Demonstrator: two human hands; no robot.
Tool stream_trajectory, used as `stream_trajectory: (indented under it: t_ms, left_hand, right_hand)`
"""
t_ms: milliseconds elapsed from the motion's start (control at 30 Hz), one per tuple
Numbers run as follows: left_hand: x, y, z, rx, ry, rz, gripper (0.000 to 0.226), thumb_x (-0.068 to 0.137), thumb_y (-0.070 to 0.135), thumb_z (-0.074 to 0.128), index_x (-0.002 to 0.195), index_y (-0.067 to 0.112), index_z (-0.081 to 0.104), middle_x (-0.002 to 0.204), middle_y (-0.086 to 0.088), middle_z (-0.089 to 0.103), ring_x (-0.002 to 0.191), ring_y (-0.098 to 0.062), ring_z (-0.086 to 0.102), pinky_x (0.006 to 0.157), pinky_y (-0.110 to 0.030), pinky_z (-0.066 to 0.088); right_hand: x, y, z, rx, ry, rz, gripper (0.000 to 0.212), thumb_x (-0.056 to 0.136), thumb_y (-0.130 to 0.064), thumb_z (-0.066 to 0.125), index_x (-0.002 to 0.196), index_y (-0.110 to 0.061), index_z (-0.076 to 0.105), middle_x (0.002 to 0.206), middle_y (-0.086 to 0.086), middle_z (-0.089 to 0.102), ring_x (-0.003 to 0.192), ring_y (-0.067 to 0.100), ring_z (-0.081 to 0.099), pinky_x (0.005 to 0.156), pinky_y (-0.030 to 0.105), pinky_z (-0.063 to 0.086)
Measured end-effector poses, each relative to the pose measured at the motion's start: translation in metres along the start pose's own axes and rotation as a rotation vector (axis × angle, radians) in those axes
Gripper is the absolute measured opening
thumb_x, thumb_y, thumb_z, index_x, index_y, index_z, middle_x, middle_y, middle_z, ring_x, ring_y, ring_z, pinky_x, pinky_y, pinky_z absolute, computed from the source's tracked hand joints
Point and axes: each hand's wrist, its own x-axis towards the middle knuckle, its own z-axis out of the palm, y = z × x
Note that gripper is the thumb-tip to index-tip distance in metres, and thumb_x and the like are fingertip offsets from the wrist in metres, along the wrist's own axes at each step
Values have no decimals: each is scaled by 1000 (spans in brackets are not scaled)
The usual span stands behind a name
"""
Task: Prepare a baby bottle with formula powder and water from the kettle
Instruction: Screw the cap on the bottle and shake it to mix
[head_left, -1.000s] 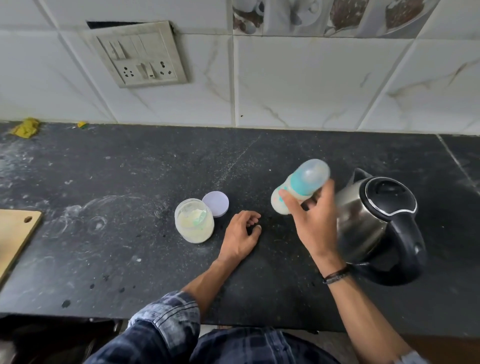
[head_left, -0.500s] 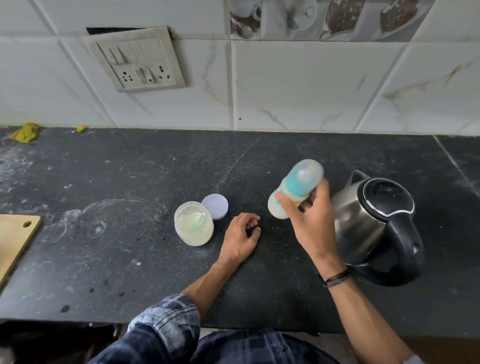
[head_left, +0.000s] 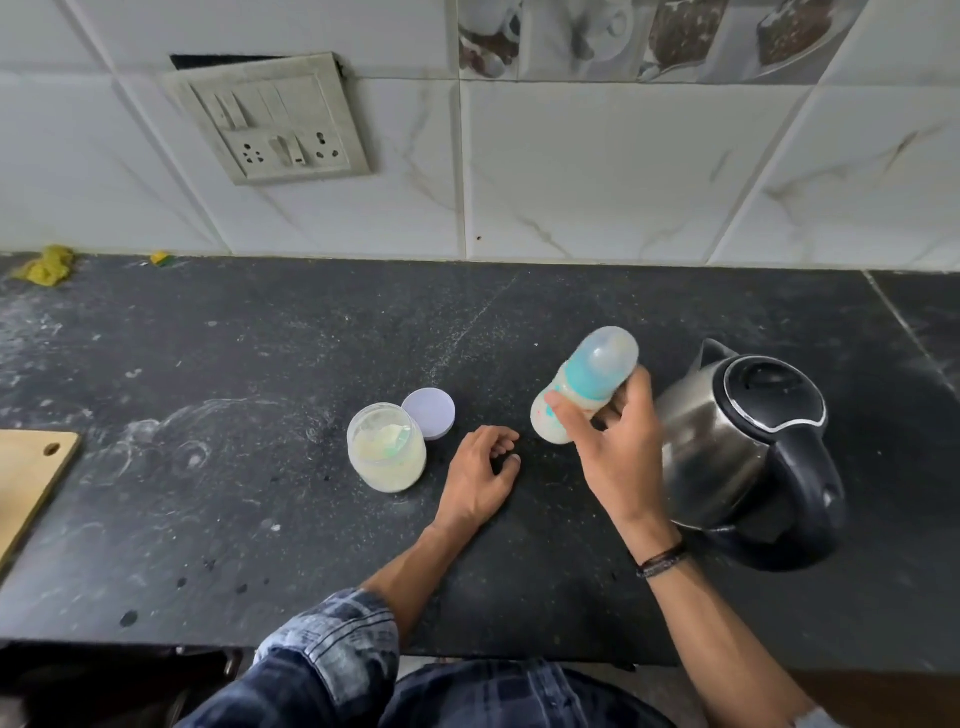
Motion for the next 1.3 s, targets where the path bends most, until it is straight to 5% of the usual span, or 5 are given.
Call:
stream_trajectory:
  t_ms: [367,500,633,867,1300]
  left_hand:
    - [-3,3,-2,-14,-26,-2,25,90,23,65,114,30,64,100,20,60,98,-4,57,85,-11,45]
    - [-2,4,-2,4,-14,-9,25,90,18,67,114,24,67,100,16,61,97,-5,58,86,-15,46]
    - [-2,7,-4,-10,-19,8,25,90,17,66,114,23,67,101,15,62,97,-5,57,86,-15,46]
    - [-4,11,-5,-12,-20,-2,25,90,14,67,114,21,67,100,14,61,97,-4,57,86,-11,44]
    - [-5,8,-3,7,-18,-12,25,88,14,68,109,27,65,98,17,61,96,-1,56,84,-7,40]
  right_hand:
    - [-7,-6,-2,66,105,-133,58,83,-50,84,129,-40,50,124,-16,68,115,15,70,97,33,59]
    - [1,-1,0,-3,15,-3,62,81,-34,88,130,-23,52,121,-11,68,112,14,70,98,45,59]
    - [-5,-2,-4,58,90,-105,57,82,-38,85,127,-40,50,121,-14,70,112,10,71,92,25,59]
    - [-7,-2,-3,70,76,-105,58,83,-42,86,128,-35,50,120,-21,70,112,11,72,90,24,59]
    - [-4,3,1,-17,-17,-32,61,79,-46,86,126,-32,50,120,-17,68,111,11,71,93,40,62]
